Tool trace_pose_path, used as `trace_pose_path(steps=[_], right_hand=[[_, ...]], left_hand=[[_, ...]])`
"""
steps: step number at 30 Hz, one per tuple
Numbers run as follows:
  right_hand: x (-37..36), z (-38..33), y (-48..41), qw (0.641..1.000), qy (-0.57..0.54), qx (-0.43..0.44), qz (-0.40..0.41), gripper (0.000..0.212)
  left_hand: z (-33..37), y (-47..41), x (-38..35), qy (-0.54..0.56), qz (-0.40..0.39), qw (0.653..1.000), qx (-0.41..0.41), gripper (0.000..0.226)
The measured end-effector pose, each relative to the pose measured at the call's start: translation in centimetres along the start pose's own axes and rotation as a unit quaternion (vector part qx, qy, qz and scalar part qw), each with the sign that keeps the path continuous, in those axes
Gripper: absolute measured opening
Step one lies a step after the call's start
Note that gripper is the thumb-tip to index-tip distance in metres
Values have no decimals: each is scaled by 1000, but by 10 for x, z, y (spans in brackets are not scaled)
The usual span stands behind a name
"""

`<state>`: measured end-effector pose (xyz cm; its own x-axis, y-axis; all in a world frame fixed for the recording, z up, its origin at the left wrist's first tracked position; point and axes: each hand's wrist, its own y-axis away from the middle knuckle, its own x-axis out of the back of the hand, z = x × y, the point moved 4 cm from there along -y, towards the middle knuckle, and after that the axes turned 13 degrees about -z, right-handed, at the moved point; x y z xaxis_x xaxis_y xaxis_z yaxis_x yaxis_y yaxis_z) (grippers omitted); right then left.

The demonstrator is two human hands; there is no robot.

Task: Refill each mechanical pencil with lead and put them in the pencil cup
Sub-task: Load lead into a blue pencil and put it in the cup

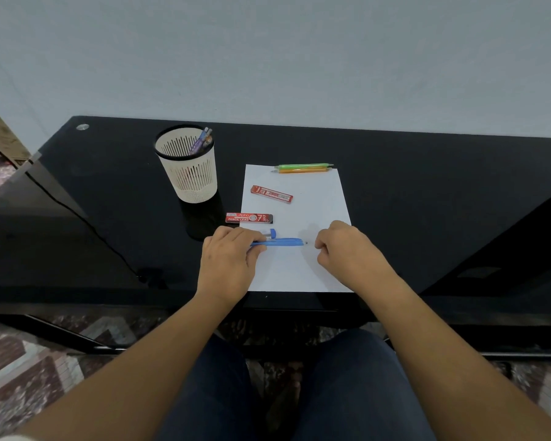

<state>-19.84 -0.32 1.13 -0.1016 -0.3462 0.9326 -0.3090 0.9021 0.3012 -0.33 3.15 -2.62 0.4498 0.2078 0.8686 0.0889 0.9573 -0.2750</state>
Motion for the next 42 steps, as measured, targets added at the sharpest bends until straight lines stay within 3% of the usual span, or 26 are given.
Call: trace_pose_path(steps=[8,16,23,34,42], right_hand=[[-5,1,0,999,-36,21,-25,29],[-2,-2,7,992,-49,77,90,26],[-2,-5,4,985,-66,104,118,18],[6,11,6,982,-98,78,142,10],[4,21,0,993,-67,42,86,14]], left_hand=[[-1,0,0,6,0,1000,0,15],[0,-1,0,12,-6,1000,2,16],[2,-1,2,16,1,1000,-3,14],[-1,1,3,0,43,999,13,11],[-1,0,0,-6,33,999,4,12]])
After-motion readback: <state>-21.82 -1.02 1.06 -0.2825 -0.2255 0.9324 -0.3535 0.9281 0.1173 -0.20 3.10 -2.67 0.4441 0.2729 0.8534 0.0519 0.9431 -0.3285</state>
